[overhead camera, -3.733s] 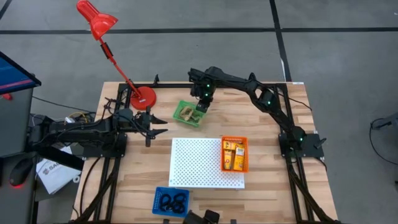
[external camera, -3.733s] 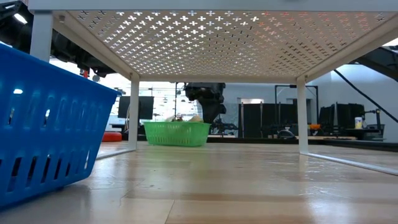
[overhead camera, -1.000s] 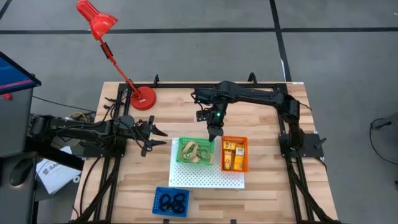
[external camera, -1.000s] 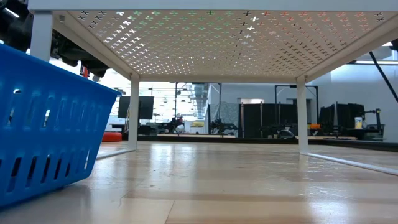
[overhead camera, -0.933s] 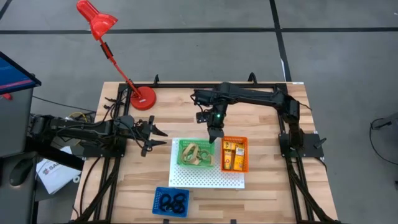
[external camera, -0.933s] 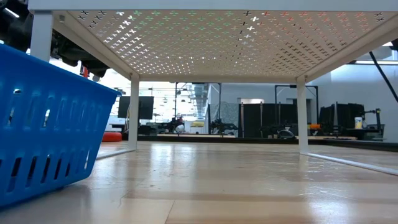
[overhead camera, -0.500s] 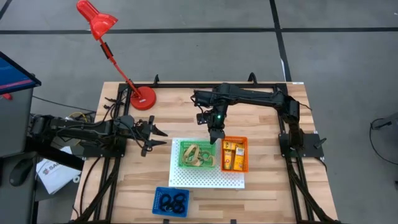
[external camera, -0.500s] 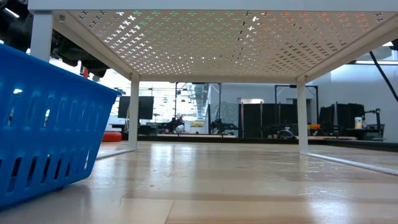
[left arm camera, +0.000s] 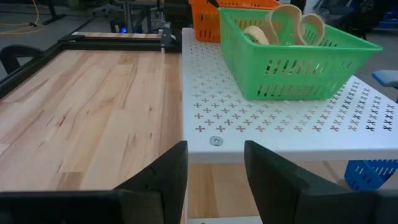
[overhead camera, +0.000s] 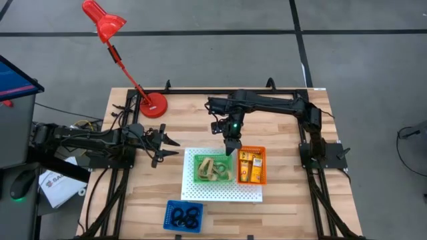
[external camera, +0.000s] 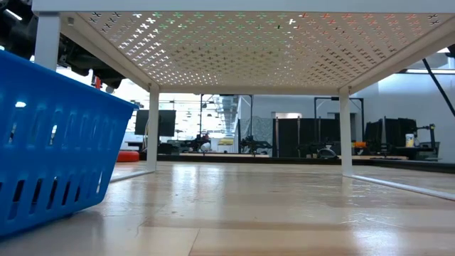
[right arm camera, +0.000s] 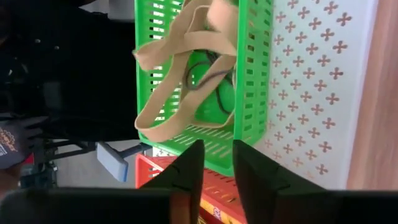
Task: Pick & Place Office Desk Supplies
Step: Put the green bin on the shelf
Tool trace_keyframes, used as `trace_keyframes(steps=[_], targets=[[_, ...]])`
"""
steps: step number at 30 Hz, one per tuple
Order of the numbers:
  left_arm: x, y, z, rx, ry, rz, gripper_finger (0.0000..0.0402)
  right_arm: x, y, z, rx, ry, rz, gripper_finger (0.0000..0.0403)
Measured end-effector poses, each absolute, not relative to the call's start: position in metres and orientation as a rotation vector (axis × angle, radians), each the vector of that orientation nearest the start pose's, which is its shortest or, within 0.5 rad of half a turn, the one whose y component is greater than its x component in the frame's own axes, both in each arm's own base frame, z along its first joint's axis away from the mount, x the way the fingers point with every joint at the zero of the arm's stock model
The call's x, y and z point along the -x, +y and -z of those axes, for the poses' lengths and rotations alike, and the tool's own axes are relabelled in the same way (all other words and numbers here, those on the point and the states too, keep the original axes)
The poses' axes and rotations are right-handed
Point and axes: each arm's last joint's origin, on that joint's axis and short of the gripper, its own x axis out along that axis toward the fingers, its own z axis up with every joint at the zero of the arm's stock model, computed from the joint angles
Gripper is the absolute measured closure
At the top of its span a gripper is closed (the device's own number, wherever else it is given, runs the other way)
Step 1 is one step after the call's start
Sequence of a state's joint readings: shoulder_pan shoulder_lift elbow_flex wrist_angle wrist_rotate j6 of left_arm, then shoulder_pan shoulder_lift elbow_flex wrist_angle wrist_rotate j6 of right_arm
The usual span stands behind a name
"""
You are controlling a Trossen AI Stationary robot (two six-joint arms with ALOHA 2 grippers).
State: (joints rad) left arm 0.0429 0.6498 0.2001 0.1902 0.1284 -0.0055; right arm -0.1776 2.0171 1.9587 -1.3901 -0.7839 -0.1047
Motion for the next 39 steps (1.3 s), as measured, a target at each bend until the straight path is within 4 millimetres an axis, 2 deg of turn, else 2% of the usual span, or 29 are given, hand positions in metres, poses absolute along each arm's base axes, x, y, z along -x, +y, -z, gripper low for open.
trace_keyframes(steps=[7,13,16,19,23,27,30,33,39], targets=[[-0.150,0.003,-0.186,0.028,0.259,0.084,0.0253,-0.393,-0.057,-0.302,-0.546,1.233,-0.504,0.0273],[-0.149,0.004,-0.184,0.024,0.277,0.050,0.0253,-0.395,-0.070,-0.324,-0.369,1.193,-0.335,0.0258],[-0.149,0.004,-0.182,0.023,0.303,0.024,0.0253,-0.395,-0.070,-0.338,-0.332,1.151,-0.315,0.0258],[-0.148,0.004,-0.181,0.025,0.311,0.023,0.0253,-0.397,-0.058,-0.345,-0.305,1.133,-0.339,0.0264],[-0.148,0.004,-0.179,0.027,0.330,0.022,0.0253,-0.400,-0.026,-0.345,-0.262,1.146,-0.415,0.0292],[-0.148,0.004,-0.178,0.027,0.337,0.024,0.0253,-0.403,0.013,-0.346,-0.206,1.142,-0.506,0.0349],[-0.146,0.003,-0.172,0.025,0.329,0.033,0.0253,-0.405,0.034,-0.347,-0.159,1.107,-0.545,0.0393],[-0.146,0.001,-0.169,0.031,0.308,0.043,0.0253,-0.408,0.038,-0.347,-0.146,1.089,-0.543,0.0397],[-0.145,-0.003,-0.167,0.043,0.291,0.072,0.0253,-0.414,0.017,-0.328,-0.193,1.092,-0.512,0.0401]])
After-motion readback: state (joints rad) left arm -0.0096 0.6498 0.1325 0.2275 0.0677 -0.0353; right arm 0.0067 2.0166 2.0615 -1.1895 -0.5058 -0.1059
